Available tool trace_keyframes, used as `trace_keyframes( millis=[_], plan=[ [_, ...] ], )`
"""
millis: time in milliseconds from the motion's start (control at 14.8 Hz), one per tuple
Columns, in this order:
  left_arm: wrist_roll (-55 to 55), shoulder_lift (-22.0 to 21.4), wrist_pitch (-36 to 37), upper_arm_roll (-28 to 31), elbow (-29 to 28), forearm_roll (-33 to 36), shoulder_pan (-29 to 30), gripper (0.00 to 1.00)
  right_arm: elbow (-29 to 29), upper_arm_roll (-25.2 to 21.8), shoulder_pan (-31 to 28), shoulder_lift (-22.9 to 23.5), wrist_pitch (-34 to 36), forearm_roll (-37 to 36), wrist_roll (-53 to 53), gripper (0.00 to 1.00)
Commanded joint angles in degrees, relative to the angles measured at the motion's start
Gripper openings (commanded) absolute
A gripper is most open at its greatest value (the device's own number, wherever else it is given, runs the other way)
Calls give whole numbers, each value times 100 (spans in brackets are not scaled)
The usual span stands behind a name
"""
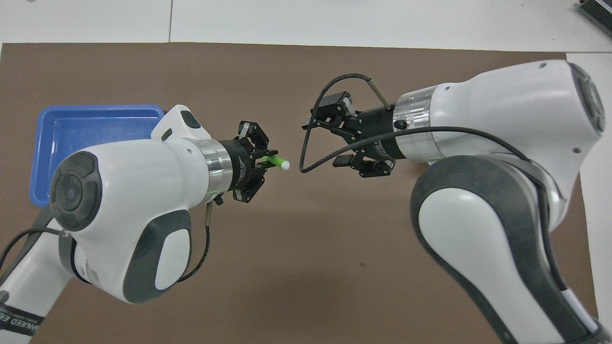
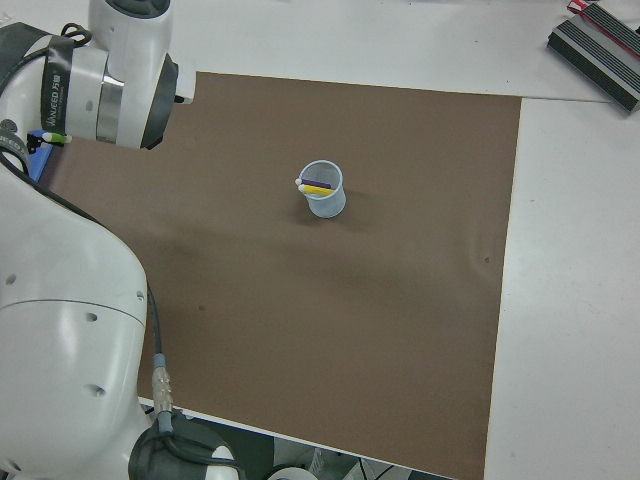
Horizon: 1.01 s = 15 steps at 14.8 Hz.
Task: Right arm passes pens to left for tray arrangement
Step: 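Lower the green pen into the tray while the right gripper returns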
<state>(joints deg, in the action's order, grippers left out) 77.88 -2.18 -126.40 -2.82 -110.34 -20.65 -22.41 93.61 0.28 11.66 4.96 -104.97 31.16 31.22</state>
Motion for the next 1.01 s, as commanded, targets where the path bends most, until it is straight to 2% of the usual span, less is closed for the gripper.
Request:
trace_keyframes(
  millis=[0, 135, 270, 472, 675, 742, 810, 945],
  plan=[
    [-1489, -1, 825, -17, 258, 9, 482, 0, 341, 60, -400, -215, 161, -784, -1229, 98],
    [-2510, 8, 1169, -26, 338, 341, 869, 0, 727, 60, -427, -364, 83, -1355, -1644, 97],
    [-3363, -1, 1214, -26, 329, 640, 1106, 0, 1167, 60, -445, -417, -337, -1979, -2379, 97],
    [-5013, -36, 1371, -17, 267, 1036, 1572, 0, 1414, 68, -436, -172, -743, -2761, -3348, 97],
    [-6606, -28, 1540, -26, 267, 1835, 2055, 0, 1493, 68, -427, 109, -962, -3386, -4051, 97],
    [-7028, 25, 1470, -17, 276, 1915, 2248, 0, 1581, 68, -436, 171, -1155, -3588, -4254, 96],
    [-7493, 77, 1382, -17, 276, 2055, 2442, 0, 1677, 68, -445, 241, -1357, -3773, -4465, 90],
    [-8102, 384, 1154, -26, 276, 2136, 2785, 0, 1679, 68, -445, 399, -1596, -4037, -4869, 88]
  ],
)
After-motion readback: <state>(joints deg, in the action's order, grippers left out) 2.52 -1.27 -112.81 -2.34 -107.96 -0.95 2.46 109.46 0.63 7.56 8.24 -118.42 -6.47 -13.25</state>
